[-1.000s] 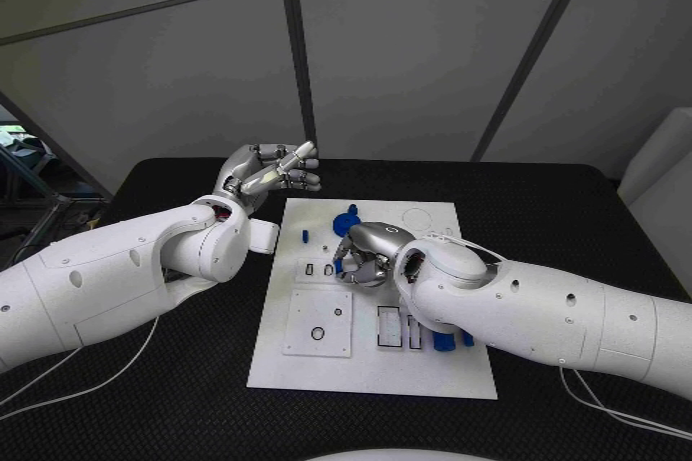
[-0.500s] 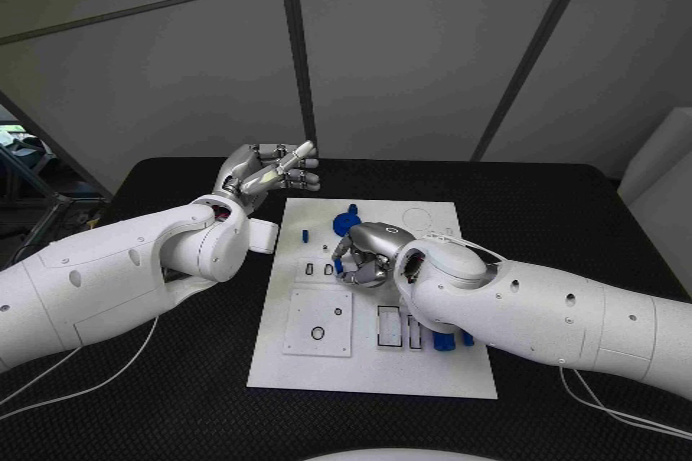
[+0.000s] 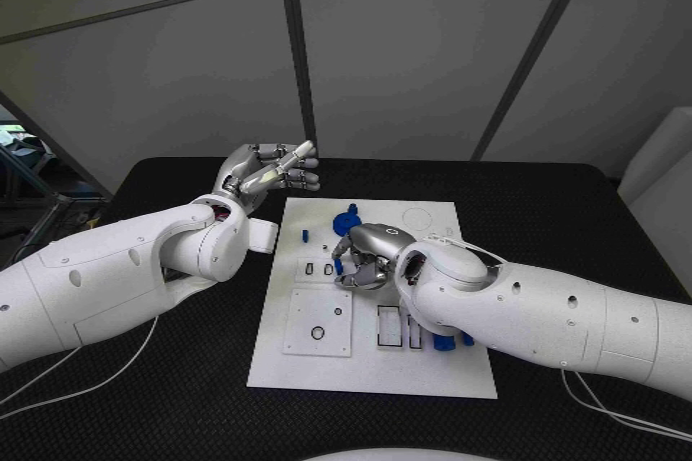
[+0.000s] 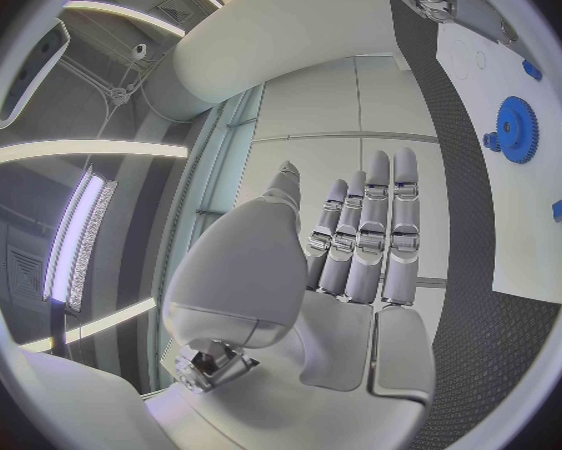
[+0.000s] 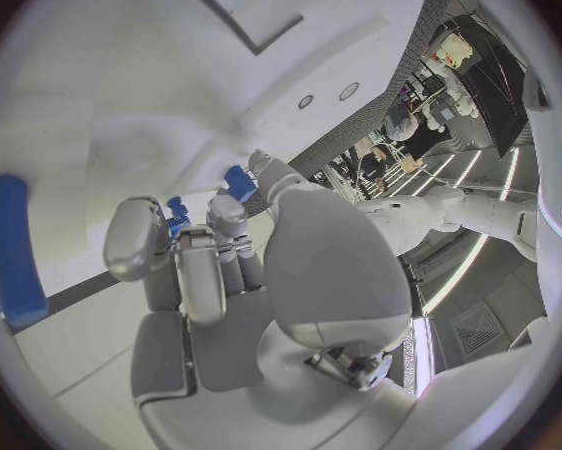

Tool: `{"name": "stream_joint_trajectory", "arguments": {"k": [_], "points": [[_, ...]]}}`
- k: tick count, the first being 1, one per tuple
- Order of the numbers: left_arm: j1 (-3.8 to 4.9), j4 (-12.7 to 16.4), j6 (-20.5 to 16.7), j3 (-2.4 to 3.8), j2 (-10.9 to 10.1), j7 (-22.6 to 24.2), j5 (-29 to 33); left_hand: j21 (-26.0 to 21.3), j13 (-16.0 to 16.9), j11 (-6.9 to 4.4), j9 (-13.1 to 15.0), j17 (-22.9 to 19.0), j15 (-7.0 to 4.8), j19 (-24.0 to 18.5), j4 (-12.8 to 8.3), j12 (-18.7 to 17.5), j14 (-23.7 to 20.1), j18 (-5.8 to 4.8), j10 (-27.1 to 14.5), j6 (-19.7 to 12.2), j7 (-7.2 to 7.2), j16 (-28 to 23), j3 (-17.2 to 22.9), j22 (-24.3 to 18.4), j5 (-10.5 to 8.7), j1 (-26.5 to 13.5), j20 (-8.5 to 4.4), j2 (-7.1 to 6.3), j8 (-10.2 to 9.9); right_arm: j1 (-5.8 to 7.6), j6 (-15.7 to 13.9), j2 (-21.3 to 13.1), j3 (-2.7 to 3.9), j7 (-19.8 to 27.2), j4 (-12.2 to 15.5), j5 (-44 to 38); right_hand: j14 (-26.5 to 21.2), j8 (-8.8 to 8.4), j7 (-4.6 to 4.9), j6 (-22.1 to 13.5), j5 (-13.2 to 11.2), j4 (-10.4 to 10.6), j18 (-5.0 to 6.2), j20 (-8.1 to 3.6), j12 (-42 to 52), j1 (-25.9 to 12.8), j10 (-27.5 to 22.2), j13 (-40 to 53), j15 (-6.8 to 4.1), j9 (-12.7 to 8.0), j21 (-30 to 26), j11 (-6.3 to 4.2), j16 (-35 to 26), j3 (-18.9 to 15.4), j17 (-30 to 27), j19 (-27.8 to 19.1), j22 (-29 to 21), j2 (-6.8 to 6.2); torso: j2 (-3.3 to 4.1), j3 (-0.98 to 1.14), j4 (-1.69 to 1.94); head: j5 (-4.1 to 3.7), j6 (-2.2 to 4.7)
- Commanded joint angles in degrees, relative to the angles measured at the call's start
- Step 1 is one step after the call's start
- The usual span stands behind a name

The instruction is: Assemble the parts on the task board

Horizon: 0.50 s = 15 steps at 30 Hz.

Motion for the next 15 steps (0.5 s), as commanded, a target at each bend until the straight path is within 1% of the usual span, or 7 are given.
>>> {"name": "stream_joint_trajectory", "arguments": {"k": [1, 6, 7, 10, 12, 13, 15], "points": [[0.08, -0.08, 0.81, 0.05, -0.08, -0.14, -0.09, -0.27, -0.04, 0.22, 0.02, 0.05, 0.02, -0.4, -0.03, -0.29, -0.24, 0.22, 0.2, 0.33, 0.16, -0.26, -0.26, -0.05, -0.31, -0.04, 0.0, 0.56, -0.22, 0.07, -5.69, -0.95, 0.04, 4.16, 1.16, 1.43, 5.07, 0.02, -0.01, -0.61, 0.6, 0.02, 0.3, 0.04, -0.08, -0.13, -0.45, -0.04, 0.37, 0.1, -0.45, 0.12, -0.34, -0.49, 11.54, -0.49, -0.21, -0.28, -0.1, 0.05, -0.04, 0.11, 0.16], [0.07, -0.34, 1.63, 0.04, -0.24, -2.25, -2.5, 1.2, 0.36, -0.56, 0.11, 1.91, -0.96, 1.88, -0.3, 0.18, 3.37, 0.32, 2.12, 1.24, -0.46, 1.34, -1.07, 0.57, -0.31, 0.03, -0.77, 0.66, -0.2, 0.11, -8.88, -3.65, 0.09, 11.65, 3.32, 4.86, 4.65, -0.01, 0.28, -2.22, 0.87, -0.26, 0.65, 0.23, 0.05, 1.1, -0.71, -0.21, 0.57, 0.06, -1.5, 0.36, -1.24, -0.97, 10.02, -1.67, -2.01, -0.31, -0.31, 0.01, -0.08, 0.17, 0.52], [0.06, -0.45, 2.04, 0.04, -0.31, -3.32, -3.92, 2.22, 0.74, -1.02, 0.14, 2.99, -1.61, 3.21, -0.28, 0.69, 5.2, 0.32, 3.58, 1.69, -0.78, 2.61, -1.45, 1.06, -0.3, -0.12, -1.29, 0.68, -0.16, 0.15, -9.28, -4.73, 0.11, 14.11, 4.07, 6.28, 4.4, 0.0, 0.34, -3.02, 0.97, -0.4, 0.87, 0.3, -0.06, 1.61, -0.98, -0.43, 0.63, 0.04, -2.17, 0.43, -1.74, -1.11, 9.2, -2.43, -3.17, -0.3, -0.37, 0.02, -0.08, 0.21, 0.67], [0.06, -0.71, 3.04, 0.04, -0.57, -6.08, -7.63, 5.9, 1.94, -2.55, 0.47, 6.63, -3.39, 7.47, -0.23, 2.21, 11.05, 0.41, 7.5, 3.7, -2.22, 7.75, -2.15, 2.96, -0.32, -0.32, -3.15, 0.62, 0.47, 0.52, -9.66, -7.13, 0.25, 18.6, 5.62, 9.5, 3.9, 0.66, 0.24, -1.77, 1.12, -0.53, 1.32, 0.35, -0.25, 2.18, -1.41, -0.8, 0.61, 0.31, -3.54, 0.38, -2.78, -1.45, 7.6, -3.94, -5.45, -0.3, -0.71, 0.14, -0.14, 0.32, 0.86], [0.06, -0.79, 3.38, 0.04, -0.77, -7.74, -9.75, 8.85, 2.94, -3.7, 0.58, 9.76, -4.51, 10.11, -0.07, 3.42, 14.43, 0.31, 9.93, 4.46, -2.98, 12.23, -2.47, 4.62, -0.31, -0.41, -4.2, 0.68, 0.59, 0.74, -9.48, -8.39, 0.7, 20.36, 6.35, 11.08, 3.74, 0.78, 0.21, -1.67, 1.23, -0.65, 1.45, 0.34, -0.55, 2.49, -1.81, -1.18, 0.59, 0.32, -4.02, 0.35, -3.11, -1.62, 7.13, -4.43, -6.16, -0.37, -0.96, 0.24, -0.2, 0.39, 0.97], [0.05, -0.83, 3.65, 0.04, -0.91, -9.06, -11.17, 10.78, 3.61, -4.11, 0.6, 12.58, -4.96, 11.02, 0.04, 3.9, 14.79, 0.16, 10.65, 4.72, -3.29, 15.56, -2.76, 5.83, -0.31, -0.43, -4.8, 0.58, 0.54, 0.84, -9.31, -9.17, 1.07, 21.25, 6.81, 11.98, 3.46, 0.91, 0.17, -1.5, 1.4, -0.73, 1.67, 0.33, -1.29, 2.74, -2.56, -1.95, 0.56, 0.34, -4.72, 0.31, -3.67, -1.72, 6.29, -5.17, -7.28, -0.36, -1.08, 0.3, -0.22, 0.43, 0.98], [0.05, -0.98, 4.45, 0.05, -1.17, -12.26, -14.47, 15.3, 5.59, -4.68, 0.84, 25.51, -5.74, 12.04, 0.34, 5.39, 14.61, -0.12, 11.49, 5.2, -3.88, 29.92, -3.14, 9.04, -0.16, -0.41, -5.71, 0.7, 0.49, 1.04, -8.64, -10.83, 1.8, 22.83, 7.68, 14.16, 3.16, 1.12, 0.09, -1.23, 1.86, -0.86, 1.89, 0.29, -2.43, 3.18, -3.64, -3.15, 0.5, 0.38, -5.54, 0.24, -4.31, -1.79, 5.42, -5.95, -8.47, -0.27, -1.45, 0.43, -0.3, 0.55, 0.99]]}}
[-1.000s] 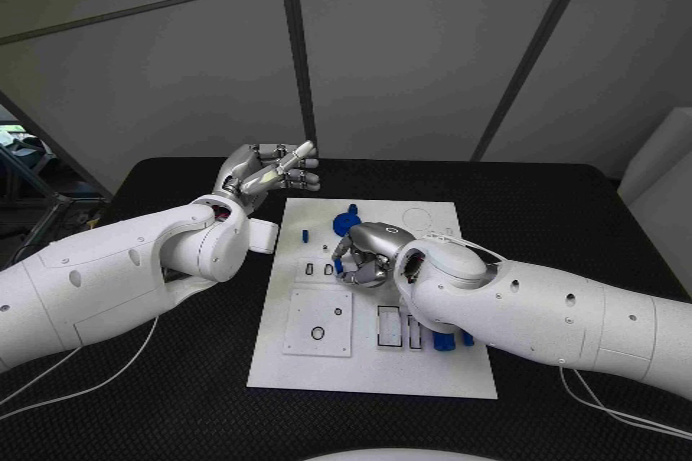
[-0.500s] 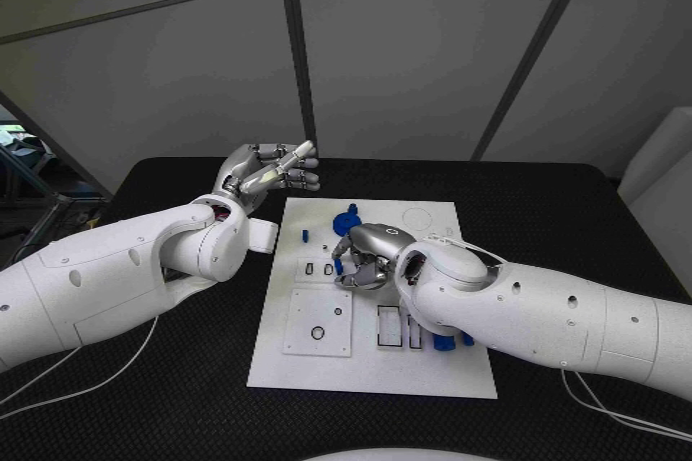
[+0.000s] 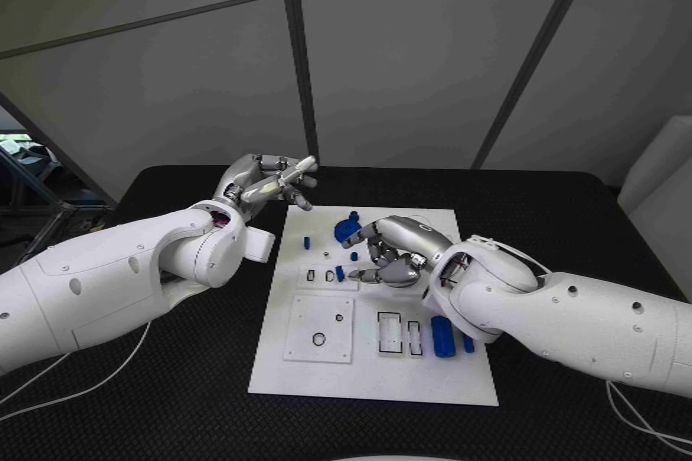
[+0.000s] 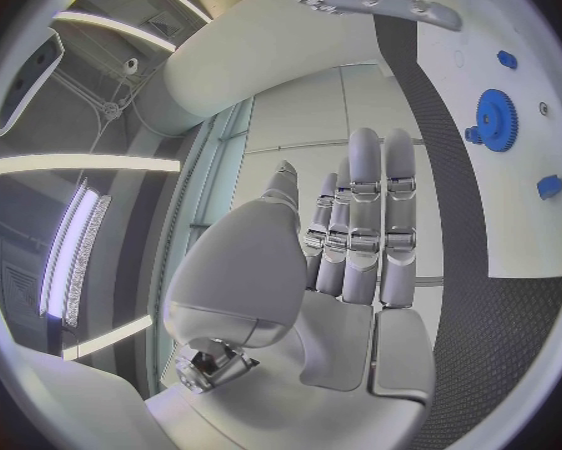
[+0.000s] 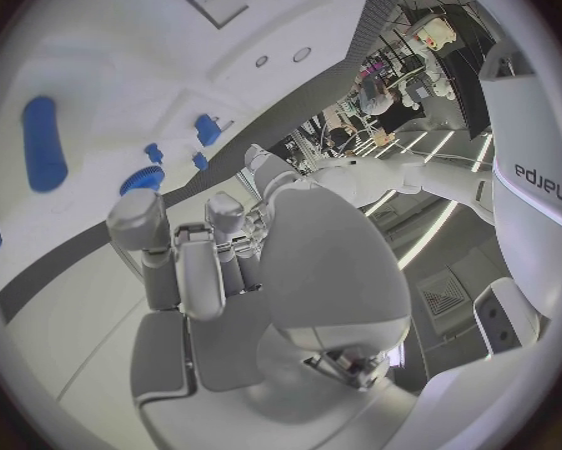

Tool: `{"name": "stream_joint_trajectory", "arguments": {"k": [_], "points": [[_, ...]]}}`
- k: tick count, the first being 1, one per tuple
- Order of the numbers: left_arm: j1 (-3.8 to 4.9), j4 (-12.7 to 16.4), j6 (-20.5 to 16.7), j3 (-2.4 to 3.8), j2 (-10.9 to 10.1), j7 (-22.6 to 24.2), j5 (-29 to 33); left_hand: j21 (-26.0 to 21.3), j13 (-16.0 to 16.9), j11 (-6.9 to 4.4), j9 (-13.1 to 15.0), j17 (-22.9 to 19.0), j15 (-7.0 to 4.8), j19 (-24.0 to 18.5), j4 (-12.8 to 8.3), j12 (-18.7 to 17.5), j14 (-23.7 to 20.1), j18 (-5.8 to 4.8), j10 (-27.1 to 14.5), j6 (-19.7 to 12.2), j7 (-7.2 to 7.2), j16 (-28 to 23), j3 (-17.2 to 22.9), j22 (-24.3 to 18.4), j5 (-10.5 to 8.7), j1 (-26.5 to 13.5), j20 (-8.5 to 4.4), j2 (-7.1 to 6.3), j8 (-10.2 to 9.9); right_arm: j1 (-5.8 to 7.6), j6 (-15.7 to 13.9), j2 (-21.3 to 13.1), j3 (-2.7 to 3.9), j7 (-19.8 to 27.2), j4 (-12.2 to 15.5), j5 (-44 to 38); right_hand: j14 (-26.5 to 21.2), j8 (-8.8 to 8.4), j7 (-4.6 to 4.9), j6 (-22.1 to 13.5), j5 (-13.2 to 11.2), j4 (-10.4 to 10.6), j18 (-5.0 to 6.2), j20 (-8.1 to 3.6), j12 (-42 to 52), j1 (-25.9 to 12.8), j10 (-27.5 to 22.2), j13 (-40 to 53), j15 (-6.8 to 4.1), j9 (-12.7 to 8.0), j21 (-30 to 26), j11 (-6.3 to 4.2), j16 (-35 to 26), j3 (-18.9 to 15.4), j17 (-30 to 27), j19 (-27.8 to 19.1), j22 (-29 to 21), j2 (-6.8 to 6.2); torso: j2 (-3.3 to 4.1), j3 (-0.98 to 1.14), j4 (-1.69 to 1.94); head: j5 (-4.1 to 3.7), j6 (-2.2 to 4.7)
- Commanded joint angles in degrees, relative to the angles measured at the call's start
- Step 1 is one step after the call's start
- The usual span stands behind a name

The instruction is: Assemble the parts on the task board

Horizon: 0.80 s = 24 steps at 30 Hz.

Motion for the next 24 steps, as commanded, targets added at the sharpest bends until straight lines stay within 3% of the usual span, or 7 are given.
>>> {"name": "stream_joint_trajectory", "arguments": {"k": [1, 5, 10, 12, 17, 21, 24], "points": [[0.08, -0.15, 3.13, 0.06, -0.34, -8.16, -9.54, 7.8, 2.33, -0.78, 0.33, 12.34, -0.83, 2.3, 0.08, 2.39, 1.08, -0.76, 2.3, 0.74, -0.57, 13.82, -0.61, 8.1, -0.27, -0.02, -0.83, 0.26, 0.22, 0.4, -1.24, -1.78, 0.78, 8.23, 1.26, 7.33, 3.11, 0.46, 0.0, 0.8, 0.64, -0.17, 1.0, -0.04, -1.14, 0.83, -1.1, -1.22, 0.05, 0.14, -0.78, -0.14, -0.6, -0.39, 5.28, -0.75, -1.11, 0.16, -0.86, 0.33, -0.16, 0.16, -0.02], [0.09, 0.1, 6.59, 0.07, -0.89, -15.63, -17.25, 22.81, 9.71, -2.15, 1.66, 24.66, -2.03, 5.01, 1.51, 9.87, -0.39, -2.64, 2.58, 1.63, -1.66, 27.04, -1.54, 25.69, 0.14, -1.25, -1.89, 0.58, 1.07, 1.25, 0.4, -4.48, 1.95, 9.7, 2.15, 12.81, 1.93, 1.96, -0.66, 3.56, 1.62, -0.36, 1.88, -0.48, -6.04, 1.62, -4.27, -6.4, -0.57, 0.45, -4.18, -0.85, -3.38, -0.02, 1.64, -3.84, -6.16, 0.79, -1.56, 0.61, -0.26, 0.39, -0.12], [0.19, 1.43, 12.14, 0.08, -1.32, -26.64, -28.57, 34.15, 20.11, -3.14, 4.24, 30.6, -2.72, 8.17, 4.16, 21.99, 0.33, -4.53, 3.16, 3.59, -2.97, 33.52, -3.55, 40.98, -0.33, -5.06, -2.44, 0.65, 3.73, 3.57, 1.13, -7.74, 2.67, 10.63, 1.46, 20.58, -1.29, 2.66, -1.38, 5.58, 2.49, -0.33, 3.95, -1.29, -16.92, 1.86, -8.16, -17.74, -1.32, 0.22, -13.03, -1.54, -12.39, 1.06, -8.63, -10.67, -18.47, 0.89, -2.5, 0.87, -0.27, 0.58, -0.46], [0.35, 2.07, 14.85, 0.08, -1.31, -32.01, -33.23, 39.31, 35.83, -3.96, 7.33, 32.42, -3.2, 9.87, 3.69, 37.92, 0.71, -5.35, 2.59, 3.67, -3.99, 35.41, -5.15, 48.14, -0.07, -8.02, -3.38, 1.91, 6.44, 4.64, 1.22, -8.82, 2.82, 11.08, 0.44, 24.22, -4.7, 2.61, -1.4, 5.97, 2.8, -0.29, 4.82, -1.41, -19.94, 1.92, -8.06, -20.56, -1.4, 0.08, -18.34, -1.66, -21.48, 1.78, -17.89, -14.18, -24.7, 0.7, -2.9, 1.04, -0.32, 0.58, -0.91], [1.45, 2.5, 20.58, 0.07, 0.09, -42.72, -41.72, 44.11, 51.12, -4.57, 13.61, 33.07, -3.94, 12.1, 4.46, 52.96, 0.67, -6.65, 3.93, 3.15, -4.79, 35.74, -7.51, 56.04, -0.38, -10.53, -3.49, 2.32, 11.8, 6.17, 1.33, -9.9, 2.97, 12.4, -2.99, 31.23, -8.9, 2.32, -1.4, 6.87, 2.92, -0.6, 4.77, -1.41, -26.35, 2.04, -6.87, -26.97, -1.28, -0.03, -24.66, -1.58, -42.94, 3.64, -35.39, -14.07, -28.73, 0.0, -3.57, 1.3, -0.4, 0.78, -1.62], [2.0, 1.91, 24.06, -0.25, 1.87, -47.7, -44.85, 46.78, 54.37, -4.78, 18.39, 33.25, -4.21, 14.13, 4.53, 56.12, 0.69, -7.53, 3.76, 0.9, -5.0, 35.71, -8.13, 60.91, -0.43, -10.15, -3.71, 2.94, 15.17, 6.74, 1.45, -9.72, 3.0, 13.3, -5.5, 33.66, -9.43, 2.16, -1.22, 7.66, 2.78, -0.92, 4.69, -1.22, -30.58, 2.33, -6.34, -30.86, -1.16, -0.03, -27.56, -1.5, -48.91, 5.01, -37.55, -14.34, -30.51, -0.05, -3.72, 1.41, -0.3, 0.81, -1.91], [2.68, 1.06, 26.21, -1.08, 3.41, -50.53, -46.04, 47.16, 51.49, -4.57, 20.6, 33.3, -4.05, 14.57, 4.47, 53.51, 0.69, -7.63, 1.36, -1.02, -4.84, 35.64, -8.4, 61.58, -0.35, -9.78, -3.72, 3.43, 16.31, 6.99, 1.52, -9.29, 3.02, 13.94, -7.3, 34.49, -9.17, 1.9, -1.19, 8.28, 2.74, -1.26, 4.68, -1.06, -34.2, 2.55, -5.44, -34.14, -0.95, -0.06, -29.38, -1.23, -52.98, 6.14, -38.67, -14.46, -31.61, 0.08, -3.81, 1.37, -0.34, 0.81, -2.11]]}}
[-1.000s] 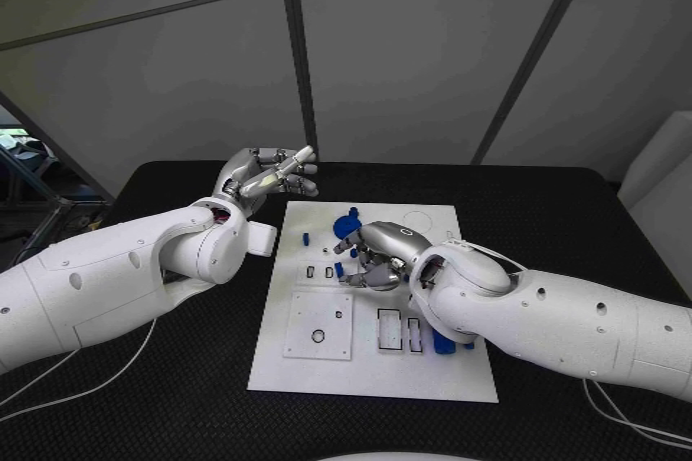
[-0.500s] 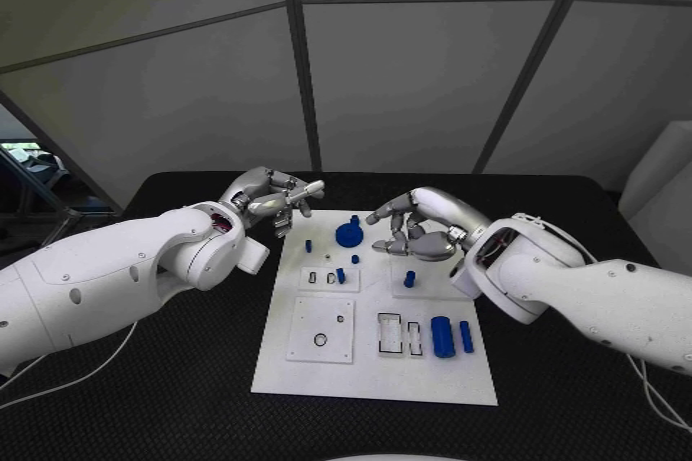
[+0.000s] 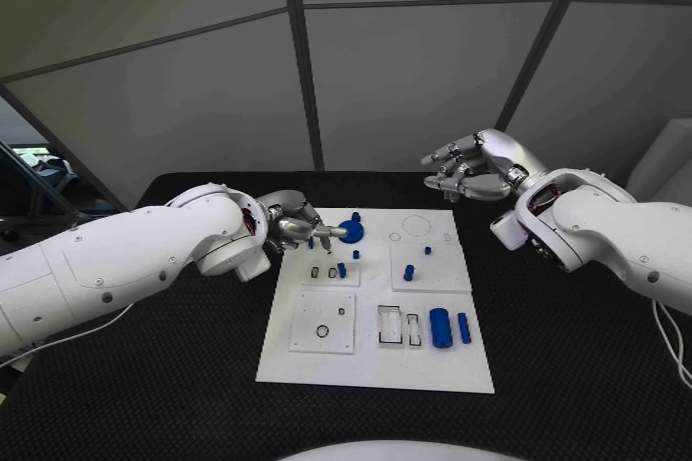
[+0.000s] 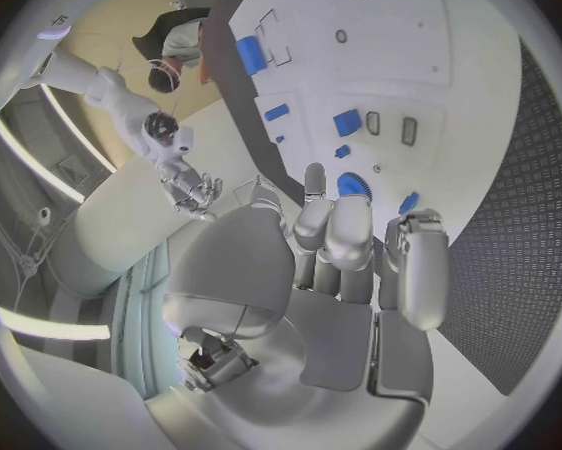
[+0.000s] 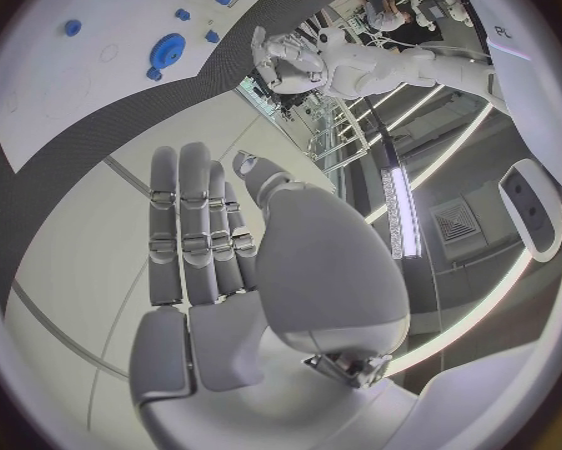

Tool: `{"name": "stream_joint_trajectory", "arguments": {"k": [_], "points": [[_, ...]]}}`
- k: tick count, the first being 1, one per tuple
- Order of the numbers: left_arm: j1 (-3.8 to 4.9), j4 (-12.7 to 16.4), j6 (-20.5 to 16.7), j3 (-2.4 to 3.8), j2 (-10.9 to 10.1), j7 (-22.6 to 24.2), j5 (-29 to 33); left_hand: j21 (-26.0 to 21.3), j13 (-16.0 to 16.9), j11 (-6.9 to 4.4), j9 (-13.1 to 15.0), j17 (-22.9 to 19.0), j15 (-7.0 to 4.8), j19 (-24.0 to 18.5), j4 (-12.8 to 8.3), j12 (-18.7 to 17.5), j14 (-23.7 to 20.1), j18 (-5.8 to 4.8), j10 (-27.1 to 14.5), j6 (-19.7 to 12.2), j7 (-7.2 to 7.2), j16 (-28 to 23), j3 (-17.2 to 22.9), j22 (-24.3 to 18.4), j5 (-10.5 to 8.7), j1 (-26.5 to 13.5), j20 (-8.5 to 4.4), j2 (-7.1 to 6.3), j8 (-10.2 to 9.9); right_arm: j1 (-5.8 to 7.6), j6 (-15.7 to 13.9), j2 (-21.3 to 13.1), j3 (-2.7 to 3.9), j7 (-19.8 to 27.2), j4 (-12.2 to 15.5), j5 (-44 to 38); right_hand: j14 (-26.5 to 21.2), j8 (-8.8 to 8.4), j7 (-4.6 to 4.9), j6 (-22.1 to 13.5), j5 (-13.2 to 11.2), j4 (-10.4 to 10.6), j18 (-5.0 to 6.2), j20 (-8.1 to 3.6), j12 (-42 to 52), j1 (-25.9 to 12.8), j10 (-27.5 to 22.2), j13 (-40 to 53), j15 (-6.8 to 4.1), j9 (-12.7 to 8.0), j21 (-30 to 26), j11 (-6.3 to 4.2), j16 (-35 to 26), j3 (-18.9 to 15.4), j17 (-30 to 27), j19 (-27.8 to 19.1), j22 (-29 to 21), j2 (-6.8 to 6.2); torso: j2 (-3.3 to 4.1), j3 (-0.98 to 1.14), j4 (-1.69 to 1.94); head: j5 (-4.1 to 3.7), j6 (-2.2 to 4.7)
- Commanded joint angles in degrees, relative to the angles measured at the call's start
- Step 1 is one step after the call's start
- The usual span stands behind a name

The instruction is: Assemble the parts on the task board

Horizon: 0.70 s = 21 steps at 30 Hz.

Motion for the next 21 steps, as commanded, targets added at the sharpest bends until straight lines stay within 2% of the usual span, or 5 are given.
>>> {"name": "stream_joint_trajectory", "arguments": {"k": [1, 4, 8, 13, 21], "points": [[0.65, -0.94, 7.36, -0.67, 1.33, -9.95, -6.91, -0.15, -2.57, 0.28, 1.61, 0.11, -0.19, 0.5, -0.04, -2.47, 0.61, -1.28, -2.04, -1.54, 0.24, 0.09, -0.39, 2.12, -0.12, 0.19, -0.02, 0.88, 0.78, 0.31, 0.61, 0.49, 0.07, 2.93, -1.57, 5.54, 0.29, -0.53, 0.01, 0.5, -0.03, -0.34, 0.63, 0.39, -3.0, 0.48, 0.85, -2.77, 0.31, -0.12, -1.48, 0.26, -3.41, 0.6, -0.86, -0.32, -0.89, -0.45, -0.26, 0.0, 0.04, 0.0, -0.29], [1.17, -1.74, 8.62, -1.31, 2.58, -11.54, -7.31, -1.2, -4.29, 0.4, 2.75, 0.19, -0.15, -0.06, -0.03, -4.05, 0.64, -0.88, -3.3, -2.54, 0.37, 0.11, -0.6, 0.21, -0.11, 0.32, -0.04, 1.17, 1.29, 0.41, 0.48, 0.83, 0.07, 3.14, -2.59, 5.78, 0.57, -0.93, 0.24, 0.45, 0.02, -0.64, 0.6, 0.55, -4.81, 0.44, 1.31, -4.55, 0.53, -0.15, -2.48, 0.3, -5.79, 0.85, -1.26, -0.36, -1.47, -0.52, -0.14, 0.03, 0.09, 0.0, -0.33], [1.63, -2.87, 9.5, -1.83, 3.9, -12.55, -7.52, -0.67, -4.18, 0.4, 3.44, 0.21, -0.15, 0.56, -0.02, -3.93, 0.64, -1.11, -3.28, -2.89, 0.37, 0.09, -0.75, 1.3, -0.11, 0.31, -0.09, 1.39, 1.69, 0.46, 0.3, 1.12, 0.07, 3.16, -3.19, 5.8, 1.05, -1.37, 0.39, 0.2, 0.0, -1.02, 0.6, 0.71, -6.01, 0.34, 1.75, -5.94, 0.69, -0.15, -3.31, 0.46, -7.83, 0.78, -1.43, -0.27, -1.95, -0.69, -0.04, 0.07, 0.0, 0.1, -0.37], [2.18, -4.11, 10.21, -2.58, 5.57, -13.16, -7.62, 0.02, -3.55, 0.28, 4.58, 0.25, -0.24, 1.31, 0.0, -3.18, 0.65, -1.4, -2.77, -3.09, 0.22, 0.07, -1.03, 2.74, -0.12, 0.11, -0.16, 1.72, 2.53, 0.49, 0.06, 1.44, 0.08, 2.92, -3.75, 5.63, 1.25, -1.55, 0.46, 0.02, 0.04, -1.17, 0.59, 0.78, -6.35, 0.24, 1.87, -6.4, 0.76, -0.16, -3.62, 0.54, -8.63, 0.66, -1.44, -0.19, -2.14, -0.74, 0.03, -0.01, -0.06, 0.03, -0.61], [2.52, -5.63, 10.63, -3.05, 7.58, -13.45, -7.65, 0.38, -3.14, 0.21, 5.37, 0.26, -0.29, 1.68, 0.04, -2.69, 0.65, -1.55, -2.48, -3.37, 0.15, 0.04, -1.37, 3.48, -0.14, -0.32, -0.22, 1.89, 3.06, 0.5, 0.05, 1.99, 0.08, 2.45, -4.42, 5.31, 1.4, -1.79, 0.58, -0.31, 0.43, -1.38, 0.58, 0.88, -6.75, 0.16, 1.83, -6.94, 0.88, -0.16, -4.07, 0.68, -9.67, 0.51, -1.42, -0.15, -2.39, -0.76, 0.08, 0.02, -0.04, -0.06, -0.84]]}}
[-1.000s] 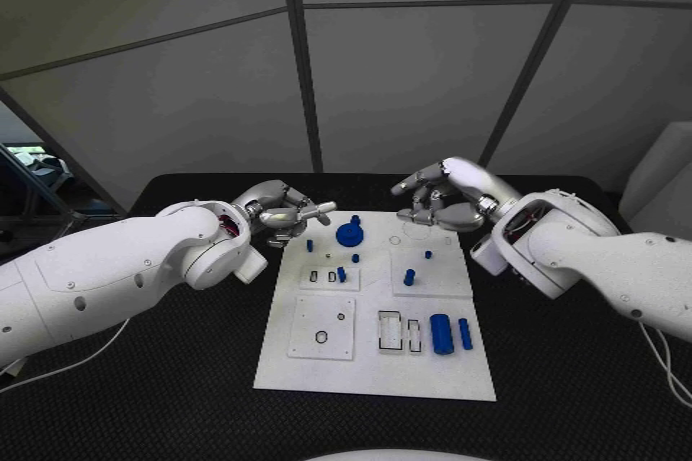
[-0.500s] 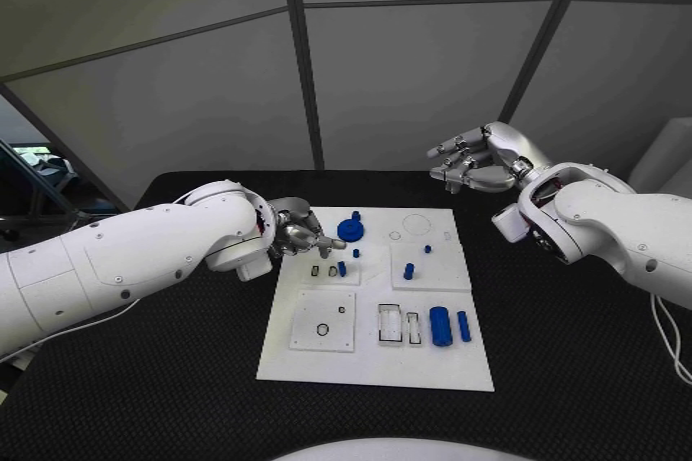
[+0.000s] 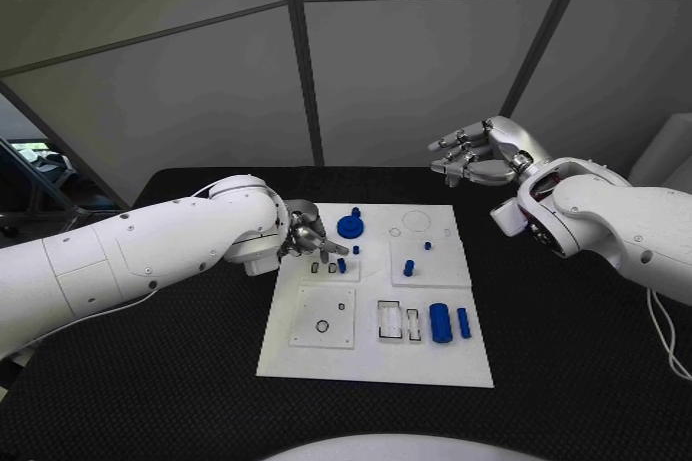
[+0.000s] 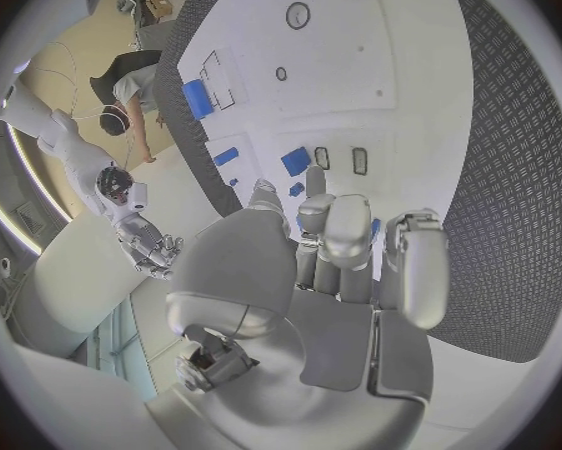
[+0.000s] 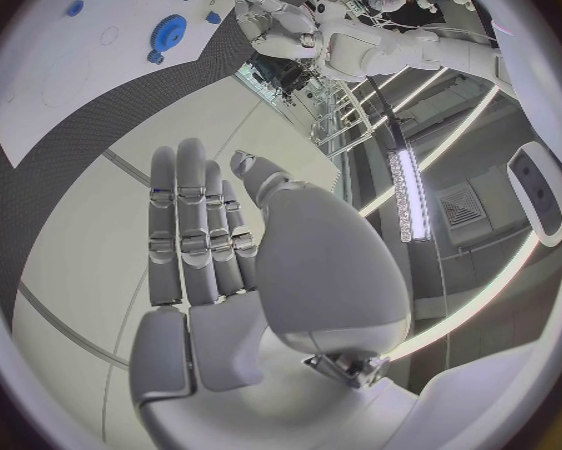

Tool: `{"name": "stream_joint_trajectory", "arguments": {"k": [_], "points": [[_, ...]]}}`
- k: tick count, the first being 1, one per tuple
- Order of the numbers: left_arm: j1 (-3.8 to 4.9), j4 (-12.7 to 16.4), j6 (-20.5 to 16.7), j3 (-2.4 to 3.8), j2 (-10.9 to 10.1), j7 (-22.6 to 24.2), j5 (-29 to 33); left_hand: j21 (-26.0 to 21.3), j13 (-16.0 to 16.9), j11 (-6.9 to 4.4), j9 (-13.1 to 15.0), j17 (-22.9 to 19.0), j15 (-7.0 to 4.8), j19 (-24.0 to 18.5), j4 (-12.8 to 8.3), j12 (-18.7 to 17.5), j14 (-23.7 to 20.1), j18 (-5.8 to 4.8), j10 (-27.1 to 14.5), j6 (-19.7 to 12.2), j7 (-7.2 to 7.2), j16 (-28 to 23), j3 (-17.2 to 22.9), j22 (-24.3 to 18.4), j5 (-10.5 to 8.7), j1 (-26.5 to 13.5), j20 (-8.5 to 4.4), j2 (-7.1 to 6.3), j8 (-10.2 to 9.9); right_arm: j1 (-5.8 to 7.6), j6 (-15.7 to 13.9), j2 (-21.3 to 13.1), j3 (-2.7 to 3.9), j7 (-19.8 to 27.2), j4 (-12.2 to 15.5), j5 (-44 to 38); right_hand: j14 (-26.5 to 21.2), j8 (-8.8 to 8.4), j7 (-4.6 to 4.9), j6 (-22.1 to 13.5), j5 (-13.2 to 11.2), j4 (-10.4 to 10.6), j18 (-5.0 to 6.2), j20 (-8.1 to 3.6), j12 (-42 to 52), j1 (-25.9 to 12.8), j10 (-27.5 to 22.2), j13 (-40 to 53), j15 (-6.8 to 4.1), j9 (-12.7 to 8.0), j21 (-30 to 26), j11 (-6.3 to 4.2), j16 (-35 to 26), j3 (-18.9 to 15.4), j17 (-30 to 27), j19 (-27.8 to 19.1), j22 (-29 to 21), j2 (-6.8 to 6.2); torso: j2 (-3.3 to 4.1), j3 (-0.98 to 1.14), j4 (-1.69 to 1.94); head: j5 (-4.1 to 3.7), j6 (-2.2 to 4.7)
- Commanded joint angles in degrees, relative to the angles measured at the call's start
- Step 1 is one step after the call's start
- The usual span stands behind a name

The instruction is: Assemble the parts on the task board

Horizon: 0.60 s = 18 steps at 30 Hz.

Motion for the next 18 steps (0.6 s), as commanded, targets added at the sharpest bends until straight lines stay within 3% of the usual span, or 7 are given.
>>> {"name": "stream_joint_trajectory", "arguments": {"k": [1, 18], "points": [[0.19, -0.68, 1.77, -0.04, 0.58, -1.28, -0.87, 0.32, 0.08, 0.09, 0.13, 0.07, -0.29, 1.69, 0.01, 0.17, 0.65, -0.77, 0.3, -0.56, -0.04, 0.04, -0.41, 3.5, -0.14, -0.2, -0.22, 0.33, 0.2, 0.16, -0.01, 0.22, 0.07, 0.33, -0.21, 0.35, 0.46, -0.31, 0.39, -0.29, 0.45, -0.51, 0.59, 0.4, -0.33, -0.13, 0.31, -0.17, -0.04, -0.09, -0.45, -0.01, -0.45, -0.05, -0.04, -0.12, -0.12, -0.49, 0.0, 0.0, 0.05, -0.13, -0.15], [0.36, -3.73, 4.29, -0.75, 3.29, -1.53, -0.89, 0.41, 0.17, 0.09, 0.42, 0.04, -0.3, 1.79, -0.06, 0.29, 0.64, -0.81, 0.33, -0.77, -0.04, -0.02, -0.48, 3.69, -0.1, -0.17, -0.24, 0.4, 0.36, 0.16, 0.39, 0.83, 0.07, -0.29, -0.83, 0.23, 0.42, -0.56, 0.56, -0.73, 0.76, -0.68, 0.56, 0.54, -0.64, -0.25, 0.06, -0.6, 0.15, -0.1, -0.91, 0.19, -1.43, -0.26, 0.01, -0.2, -0.37, -0.49, 0.1, -0.08, 0.06, -0.18, -0.61]]}}
